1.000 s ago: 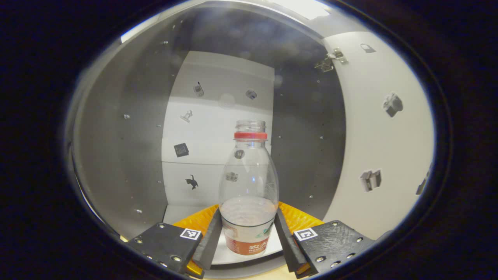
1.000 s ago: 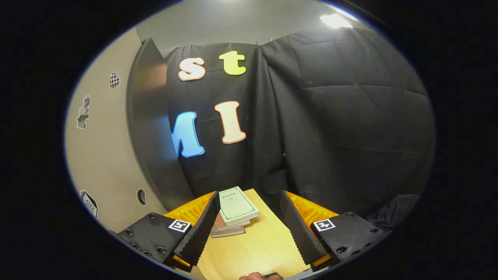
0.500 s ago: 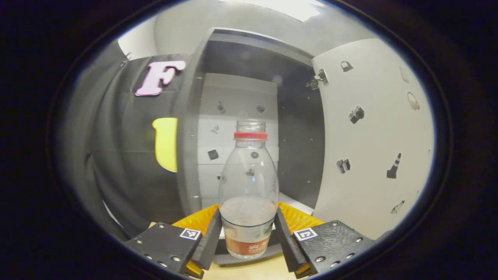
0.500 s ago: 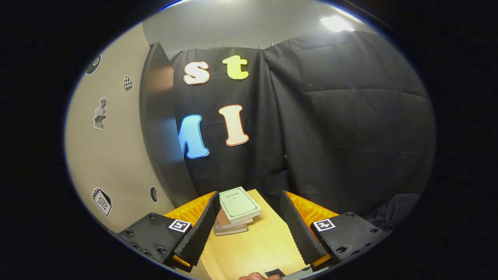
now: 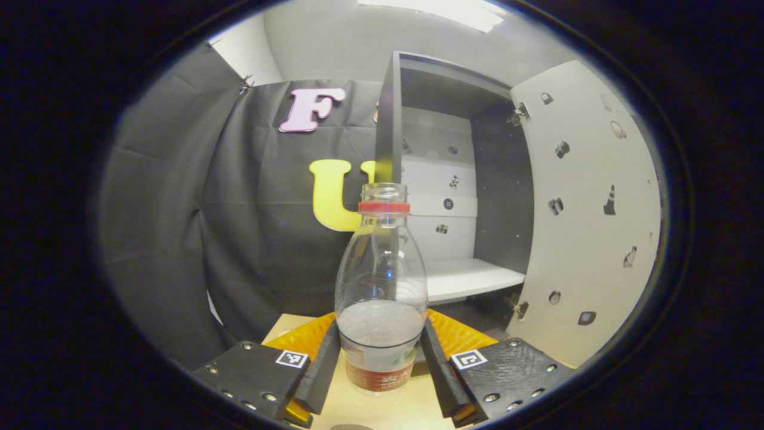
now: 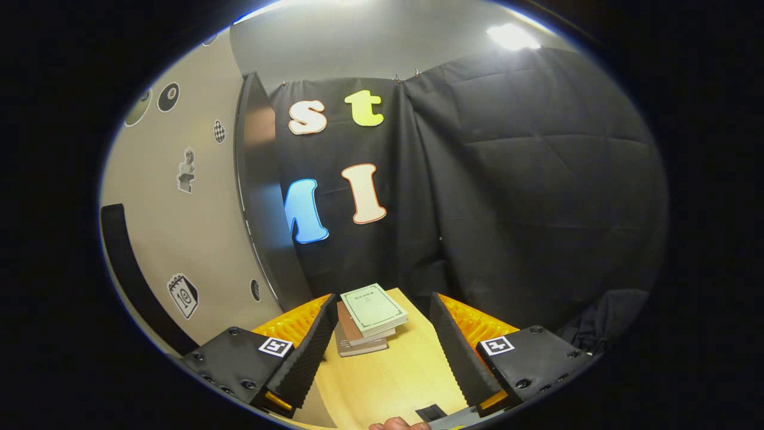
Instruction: Open the cabinet door with the right hand, grasp the bottle in the cabinet with the left hand and place it on the coaster, then close the cabinet door with the right hand.
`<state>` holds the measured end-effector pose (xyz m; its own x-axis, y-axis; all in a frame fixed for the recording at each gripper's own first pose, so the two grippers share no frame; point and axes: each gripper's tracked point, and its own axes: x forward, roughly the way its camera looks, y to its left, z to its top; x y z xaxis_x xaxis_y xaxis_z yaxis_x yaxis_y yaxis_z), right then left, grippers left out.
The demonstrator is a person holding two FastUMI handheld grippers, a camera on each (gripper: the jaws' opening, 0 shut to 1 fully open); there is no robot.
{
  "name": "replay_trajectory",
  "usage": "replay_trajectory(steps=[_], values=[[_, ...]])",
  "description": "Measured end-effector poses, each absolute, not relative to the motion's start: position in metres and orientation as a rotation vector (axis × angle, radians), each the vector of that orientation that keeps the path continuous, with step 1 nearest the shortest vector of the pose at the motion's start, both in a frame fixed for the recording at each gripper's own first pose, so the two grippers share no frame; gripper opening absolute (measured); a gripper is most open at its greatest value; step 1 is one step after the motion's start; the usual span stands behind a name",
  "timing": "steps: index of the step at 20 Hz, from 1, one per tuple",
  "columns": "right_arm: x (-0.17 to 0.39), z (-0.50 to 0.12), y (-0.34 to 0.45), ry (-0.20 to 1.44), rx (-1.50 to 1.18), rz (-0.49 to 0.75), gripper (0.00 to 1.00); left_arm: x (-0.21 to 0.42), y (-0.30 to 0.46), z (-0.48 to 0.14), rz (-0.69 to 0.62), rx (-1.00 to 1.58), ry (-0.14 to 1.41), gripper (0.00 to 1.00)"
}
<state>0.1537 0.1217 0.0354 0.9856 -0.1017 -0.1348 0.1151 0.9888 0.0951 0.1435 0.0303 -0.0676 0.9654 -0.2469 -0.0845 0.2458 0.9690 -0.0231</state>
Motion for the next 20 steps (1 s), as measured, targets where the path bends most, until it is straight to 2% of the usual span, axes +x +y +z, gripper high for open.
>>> replay_trajectory(steps=[1, 4, 7, 8, 11, 16, 20], values=[[0.151, 0.033, 0.125, 0.129, 0.113, -0.106, 0.98, 0.138, 0.042, -0.082, -0.23, 0.015, 0.082, 0.69], [0.144, 0.026, 0.134, 0.139, 0.113, -0.088, 0.98, 0.125, 0.069, -0.134, -0.202, 0.062, 0.114, 0.72], [0.14, 0.025, 0.14, 0.136, 0.099, -0.084, 0.98, 0.111, 0.074, -0.187, -0.214, 0.029, 0.159, 0.7], [0.138, 0.027, 0.139, 0.127, 0.092, -0.1, 0.98, 0.107, 0.077, -0.203, -0.208, 0.032, 0.174, 0.72], [0.137, 0.033, 0.142, 0.107, 0.081, -0.11, 0.98, 0.098, 0.083, -0.257, -0.182, 0.008, 0.224, 0.7], [0.137, 0.032, 0.133, 0.113, 0.036, -0.159, 0.98, 0.092, 0.083, -0.315, -0.155, -0.009, 0.287, 0.72], [0.138, 0.031, 0.135, 0.127, 0.028, -0.16, 0.98, 0.089, 0.071, -0.329, -0.179, -0.014, 0.286, 0.72]])
